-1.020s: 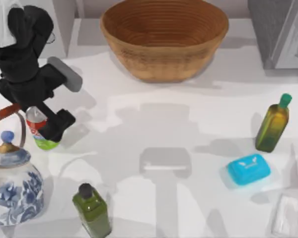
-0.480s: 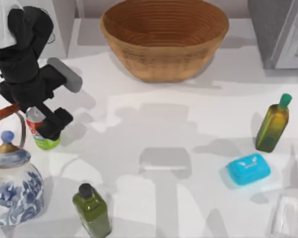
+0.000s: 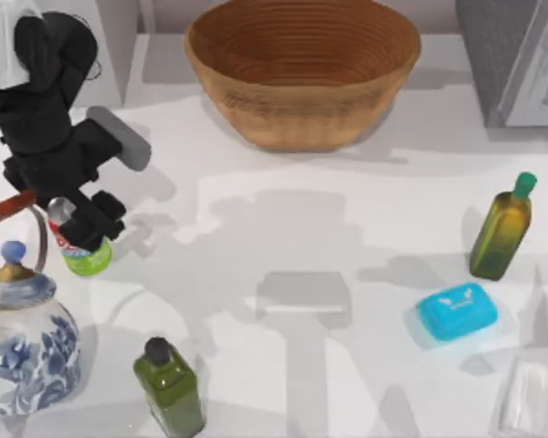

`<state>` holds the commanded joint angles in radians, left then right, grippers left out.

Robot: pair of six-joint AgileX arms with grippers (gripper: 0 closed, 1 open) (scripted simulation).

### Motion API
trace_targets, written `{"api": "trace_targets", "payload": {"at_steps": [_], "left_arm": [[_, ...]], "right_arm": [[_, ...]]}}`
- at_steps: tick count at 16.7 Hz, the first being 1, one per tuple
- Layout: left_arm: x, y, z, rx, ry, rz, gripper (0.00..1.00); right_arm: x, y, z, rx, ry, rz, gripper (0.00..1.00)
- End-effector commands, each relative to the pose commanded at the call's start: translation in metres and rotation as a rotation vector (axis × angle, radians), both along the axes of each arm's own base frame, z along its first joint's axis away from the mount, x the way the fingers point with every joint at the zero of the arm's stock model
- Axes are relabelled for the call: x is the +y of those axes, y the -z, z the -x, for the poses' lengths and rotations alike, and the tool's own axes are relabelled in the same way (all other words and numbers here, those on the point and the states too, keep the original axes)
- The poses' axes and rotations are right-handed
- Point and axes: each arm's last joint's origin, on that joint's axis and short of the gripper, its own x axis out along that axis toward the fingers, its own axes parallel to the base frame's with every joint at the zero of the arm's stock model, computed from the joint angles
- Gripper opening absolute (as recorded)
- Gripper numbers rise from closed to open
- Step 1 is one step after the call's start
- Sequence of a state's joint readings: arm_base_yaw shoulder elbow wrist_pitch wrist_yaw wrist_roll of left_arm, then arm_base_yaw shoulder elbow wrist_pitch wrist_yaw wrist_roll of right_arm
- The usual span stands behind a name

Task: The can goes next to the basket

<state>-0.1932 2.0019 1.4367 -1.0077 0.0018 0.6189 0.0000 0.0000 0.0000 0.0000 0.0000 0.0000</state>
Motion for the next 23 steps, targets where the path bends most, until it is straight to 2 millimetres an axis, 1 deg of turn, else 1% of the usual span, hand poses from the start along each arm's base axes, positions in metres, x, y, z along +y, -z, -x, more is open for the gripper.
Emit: {"api": "trace_targets", "payload": {"at_steps": [1,2,11,13,15,17,20,23], "left_arm": [[0.0,0.0,0.0,0.0,0.0,0.0,0.02],[0.0,0.0,0.0,0.0,0.0,0.0,0.0],[-0.001,0.0,0.0,-0.001,0.002,0.0,0.0],[-0.008,0.003,-0.003,0.006,-0.014,-0.006,0.0],[-0.023,0.008,-0.007,0.016,-0.05,-0.013,0.0],[-0.046,0.016,-0.008,0.039,-0.108,-0.025,0.0],[-0.091,0.022,-0.006,0.05,-0.255,-0.041,0.0],[-0.142,0.016,-0.001,0.028,-0.462,-0.033,0.0]], "right_arm": [[0.0,0.0,0.0,0.0,0.0,0.0,1.0],[0.0,0.0,0.0,0.0,0.0,0.0,1.0],[0.0,0.0,0.0,0.0,0.0,0.0,1.0],[0.0,0.0,0.0,0.0,0.0,0.0,1.0],[0.0,0.0,0.0,0.0,0.0,0.0,1.0],[0.0,0.0,0.0,0.0,0.0,0.0,1.0],[0.0,0.0,0.0,0.0,0.0,0.0,1.0],[0.0,0.0,0.0,0.0,0.0,0.0,1.0]]}}
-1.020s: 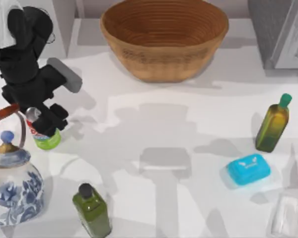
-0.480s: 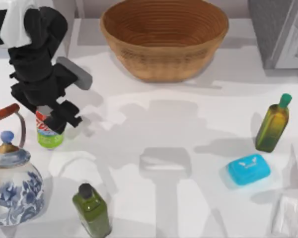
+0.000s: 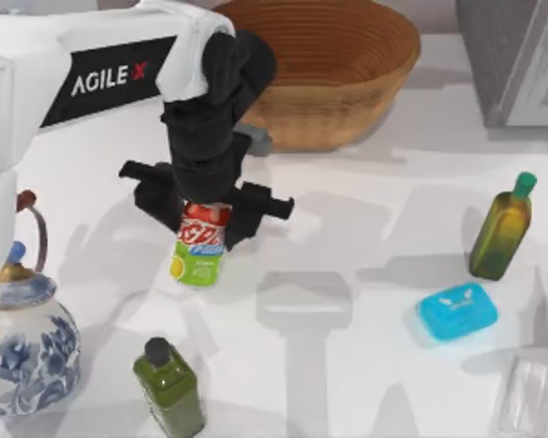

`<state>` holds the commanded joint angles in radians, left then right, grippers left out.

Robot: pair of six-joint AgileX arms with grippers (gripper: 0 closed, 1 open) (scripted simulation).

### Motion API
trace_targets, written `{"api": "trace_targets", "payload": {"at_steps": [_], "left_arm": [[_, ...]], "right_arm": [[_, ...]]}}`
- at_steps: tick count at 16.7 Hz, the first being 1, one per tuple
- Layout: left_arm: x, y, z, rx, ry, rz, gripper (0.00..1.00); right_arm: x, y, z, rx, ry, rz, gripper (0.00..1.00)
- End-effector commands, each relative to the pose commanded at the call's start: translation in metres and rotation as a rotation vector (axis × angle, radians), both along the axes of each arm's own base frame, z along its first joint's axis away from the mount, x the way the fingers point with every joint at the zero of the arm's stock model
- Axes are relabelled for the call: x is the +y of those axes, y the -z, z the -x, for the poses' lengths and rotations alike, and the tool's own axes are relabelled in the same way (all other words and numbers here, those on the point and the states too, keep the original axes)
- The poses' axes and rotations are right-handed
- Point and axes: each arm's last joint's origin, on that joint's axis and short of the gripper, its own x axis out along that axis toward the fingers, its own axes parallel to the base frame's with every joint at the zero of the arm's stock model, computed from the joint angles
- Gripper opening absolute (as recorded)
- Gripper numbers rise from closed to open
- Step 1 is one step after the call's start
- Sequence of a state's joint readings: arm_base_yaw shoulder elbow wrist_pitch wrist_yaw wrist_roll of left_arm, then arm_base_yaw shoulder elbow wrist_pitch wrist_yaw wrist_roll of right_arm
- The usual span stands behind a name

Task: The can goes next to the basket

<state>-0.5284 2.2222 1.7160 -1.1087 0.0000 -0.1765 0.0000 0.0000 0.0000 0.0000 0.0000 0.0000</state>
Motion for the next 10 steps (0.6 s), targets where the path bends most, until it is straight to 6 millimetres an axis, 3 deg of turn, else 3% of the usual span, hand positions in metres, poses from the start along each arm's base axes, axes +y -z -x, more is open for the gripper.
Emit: {"api": "trace_targets", "payload": {"at_steps": [5,10], "left_arm": [[-0.071,-0.018,0.022,-0.028,-0.238,0.022,0.0],[-0.093,-0.031,0.036,-0.035,-0.329,0.015,0.0]], "right_arm": [[0.0,0.0,0.0,0.0,0.0,0.0,1.0],[0.0,0.0,0.0,0.0,0.0,0.0,1.0]]}}
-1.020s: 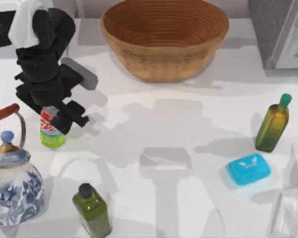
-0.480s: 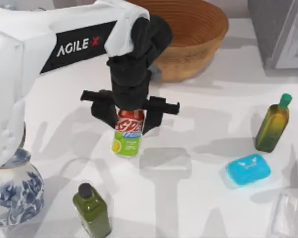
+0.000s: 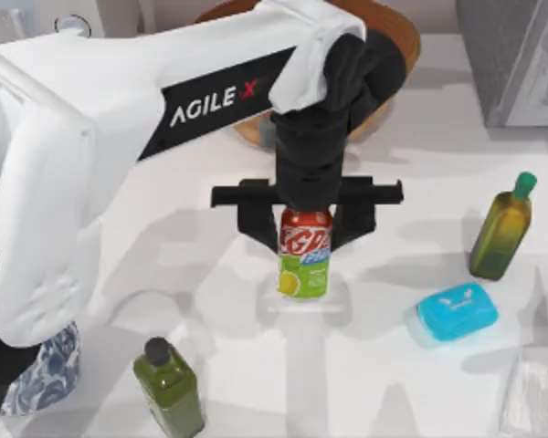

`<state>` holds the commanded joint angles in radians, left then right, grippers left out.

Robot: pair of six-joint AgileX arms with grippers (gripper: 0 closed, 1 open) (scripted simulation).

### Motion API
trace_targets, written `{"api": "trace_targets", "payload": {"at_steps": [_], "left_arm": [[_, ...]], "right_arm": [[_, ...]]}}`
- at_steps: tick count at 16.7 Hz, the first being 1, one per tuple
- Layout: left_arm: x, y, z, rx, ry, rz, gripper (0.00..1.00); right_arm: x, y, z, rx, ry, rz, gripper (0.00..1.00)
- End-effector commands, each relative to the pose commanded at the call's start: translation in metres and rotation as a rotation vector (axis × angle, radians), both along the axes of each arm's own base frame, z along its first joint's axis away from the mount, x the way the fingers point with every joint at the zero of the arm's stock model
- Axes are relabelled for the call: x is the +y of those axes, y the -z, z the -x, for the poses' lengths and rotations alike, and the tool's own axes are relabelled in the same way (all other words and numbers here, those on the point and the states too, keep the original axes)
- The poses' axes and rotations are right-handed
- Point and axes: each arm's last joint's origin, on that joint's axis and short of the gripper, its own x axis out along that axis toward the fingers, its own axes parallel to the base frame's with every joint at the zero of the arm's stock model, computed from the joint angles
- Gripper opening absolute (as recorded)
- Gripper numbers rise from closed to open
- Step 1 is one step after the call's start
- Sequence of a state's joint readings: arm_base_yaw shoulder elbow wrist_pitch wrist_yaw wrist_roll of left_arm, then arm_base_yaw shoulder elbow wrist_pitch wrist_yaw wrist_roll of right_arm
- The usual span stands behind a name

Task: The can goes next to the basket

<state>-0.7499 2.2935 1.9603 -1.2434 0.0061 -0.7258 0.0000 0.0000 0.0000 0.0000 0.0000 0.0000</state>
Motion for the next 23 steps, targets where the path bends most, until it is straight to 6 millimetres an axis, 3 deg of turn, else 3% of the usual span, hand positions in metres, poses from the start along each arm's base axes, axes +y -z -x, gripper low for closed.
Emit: {"api": "trace_targets", "payload": {"at_steps": [17,23], "left_arm": [[0.0011,0.0038,0.001,-0.005,0.006,0.003,0.0],[0.0011,0.0038,0.001,-0.005,0.006,0.003,0.45]], "right_arm": [[0.0,0.0,0.0,0.0,0.0,0.0,1.0],[0.0,0.0,0.0,0.0,0.0,0.0,1.0]]}}
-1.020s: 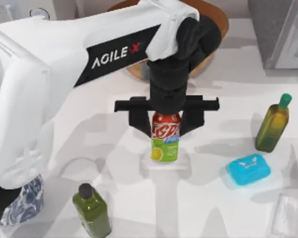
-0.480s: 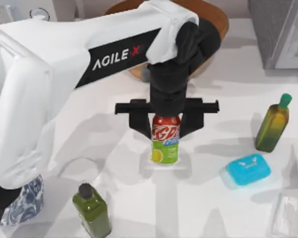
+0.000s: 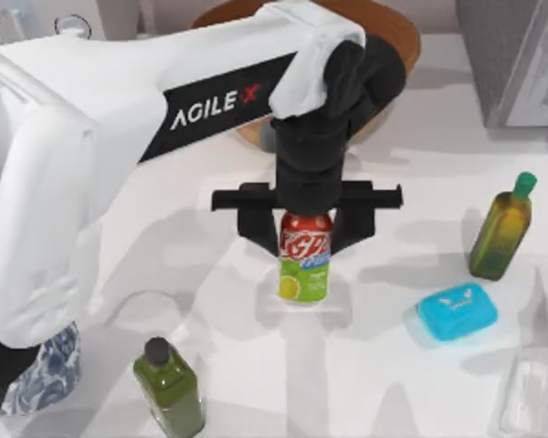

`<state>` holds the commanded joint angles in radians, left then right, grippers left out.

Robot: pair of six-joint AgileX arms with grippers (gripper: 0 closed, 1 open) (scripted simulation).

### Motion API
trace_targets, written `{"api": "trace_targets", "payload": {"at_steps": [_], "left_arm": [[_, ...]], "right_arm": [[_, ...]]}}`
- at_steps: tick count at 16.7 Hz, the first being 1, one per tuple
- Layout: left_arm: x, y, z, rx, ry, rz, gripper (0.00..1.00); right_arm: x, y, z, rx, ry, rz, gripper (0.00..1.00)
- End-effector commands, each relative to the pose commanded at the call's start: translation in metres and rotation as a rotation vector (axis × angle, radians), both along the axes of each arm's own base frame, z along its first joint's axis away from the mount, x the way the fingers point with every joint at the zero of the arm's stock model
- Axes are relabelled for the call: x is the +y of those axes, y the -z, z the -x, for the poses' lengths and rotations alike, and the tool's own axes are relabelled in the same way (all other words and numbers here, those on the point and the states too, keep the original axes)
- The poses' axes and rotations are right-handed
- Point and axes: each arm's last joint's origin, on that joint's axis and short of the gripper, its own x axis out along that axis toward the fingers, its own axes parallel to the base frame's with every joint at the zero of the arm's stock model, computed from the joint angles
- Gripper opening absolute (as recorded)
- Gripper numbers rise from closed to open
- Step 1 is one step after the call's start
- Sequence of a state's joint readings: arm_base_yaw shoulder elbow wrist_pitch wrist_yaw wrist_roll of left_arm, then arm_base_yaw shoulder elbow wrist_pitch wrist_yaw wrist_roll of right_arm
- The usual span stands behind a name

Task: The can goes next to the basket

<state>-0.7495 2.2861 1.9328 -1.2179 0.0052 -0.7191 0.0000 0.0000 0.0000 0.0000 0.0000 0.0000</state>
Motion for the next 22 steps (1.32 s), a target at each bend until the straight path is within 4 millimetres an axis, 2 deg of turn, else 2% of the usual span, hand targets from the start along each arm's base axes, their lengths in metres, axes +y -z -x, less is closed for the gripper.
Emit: {"api": "trace_targets", "payload": {"at_steps": [7,17,22], "left_arm": [[0.0,0.0,0.0,0.0,0.0,0.0,0.98],[0.0,0.0,0.0,0.001,-0.001,-0.001,1.0],[-0.001,-0.017,-0.001,0.005,-0.002,-0.005,1.0]], "right_arm": [[0.0,0.0,0.0,0.0,0.0,0.0,1.0],[0.0,0.0,0.0,0.0,0.0,0.0,1.0],[0.0,0.0,0.0,0.0,0.0,0.0,1.0]]}}
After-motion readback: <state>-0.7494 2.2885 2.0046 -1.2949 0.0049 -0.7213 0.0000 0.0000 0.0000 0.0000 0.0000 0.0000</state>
